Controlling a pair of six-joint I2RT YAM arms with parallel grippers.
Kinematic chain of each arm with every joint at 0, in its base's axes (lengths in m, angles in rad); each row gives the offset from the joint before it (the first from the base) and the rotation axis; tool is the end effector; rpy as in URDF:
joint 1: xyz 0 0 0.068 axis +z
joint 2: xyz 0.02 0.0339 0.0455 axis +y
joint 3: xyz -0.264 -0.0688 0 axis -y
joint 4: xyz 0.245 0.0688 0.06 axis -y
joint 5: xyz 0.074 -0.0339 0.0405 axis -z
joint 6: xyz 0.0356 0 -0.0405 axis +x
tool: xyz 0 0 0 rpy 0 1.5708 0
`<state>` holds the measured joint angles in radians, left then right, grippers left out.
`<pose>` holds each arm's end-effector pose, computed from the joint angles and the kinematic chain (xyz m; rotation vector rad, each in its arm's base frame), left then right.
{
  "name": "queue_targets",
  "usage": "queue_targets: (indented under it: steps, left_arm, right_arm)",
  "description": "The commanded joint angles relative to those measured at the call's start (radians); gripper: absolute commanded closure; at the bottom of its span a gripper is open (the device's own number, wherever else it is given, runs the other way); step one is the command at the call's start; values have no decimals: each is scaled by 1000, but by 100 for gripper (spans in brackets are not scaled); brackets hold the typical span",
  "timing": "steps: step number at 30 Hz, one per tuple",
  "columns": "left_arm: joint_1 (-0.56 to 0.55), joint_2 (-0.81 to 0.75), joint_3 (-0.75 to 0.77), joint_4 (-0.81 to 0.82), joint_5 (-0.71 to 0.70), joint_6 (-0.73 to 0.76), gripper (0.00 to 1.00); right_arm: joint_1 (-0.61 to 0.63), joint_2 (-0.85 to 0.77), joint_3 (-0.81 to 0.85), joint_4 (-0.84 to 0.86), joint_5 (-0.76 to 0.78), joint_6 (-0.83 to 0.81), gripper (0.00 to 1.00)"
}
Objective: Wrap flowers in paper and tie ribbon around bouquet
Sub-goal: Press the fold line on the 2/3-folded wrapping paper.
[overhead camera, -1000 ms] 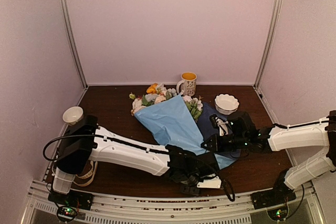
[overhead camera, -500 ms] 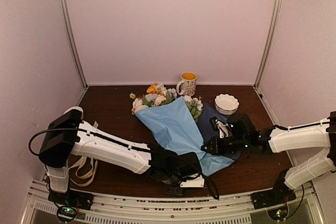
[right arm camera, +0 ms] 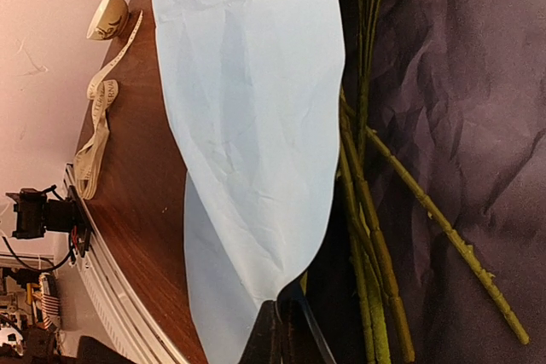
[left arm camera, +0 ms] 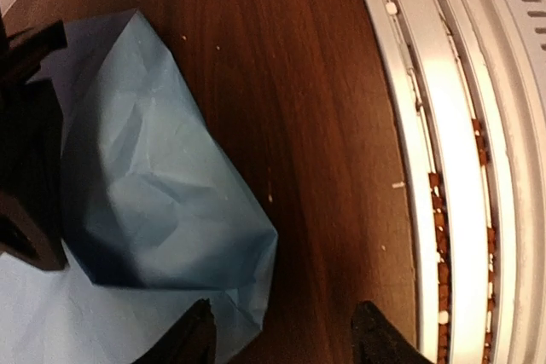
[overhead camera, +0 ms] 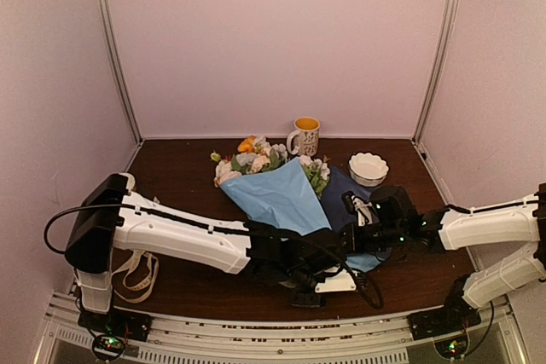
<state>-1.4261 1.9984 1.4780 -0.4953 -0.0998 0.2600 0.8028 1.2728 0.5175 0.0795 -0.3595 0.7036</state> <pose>0.0654 -0.4245 0.1910 1.9232 1.7630 -0.3004 0.1617 0.1855 0.1745 -0.3389 2.4653 1.1425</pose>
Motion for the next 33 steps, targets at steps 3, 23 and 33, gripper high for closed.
queue_targets:
  steps: [3,23,33]
  left_arm:
    - [2,133,94,-10,-75,136,38]
    - [24,149,51,-118,-107,194,100]
    - [24,65,-81,-84,-50,117,100]
  right_arm:
    - [6,17,29,-7,14,-14,100]
    - [6,-45,15,-69,58,-29,100]
    - [3,32,-68,61,58,17,100]
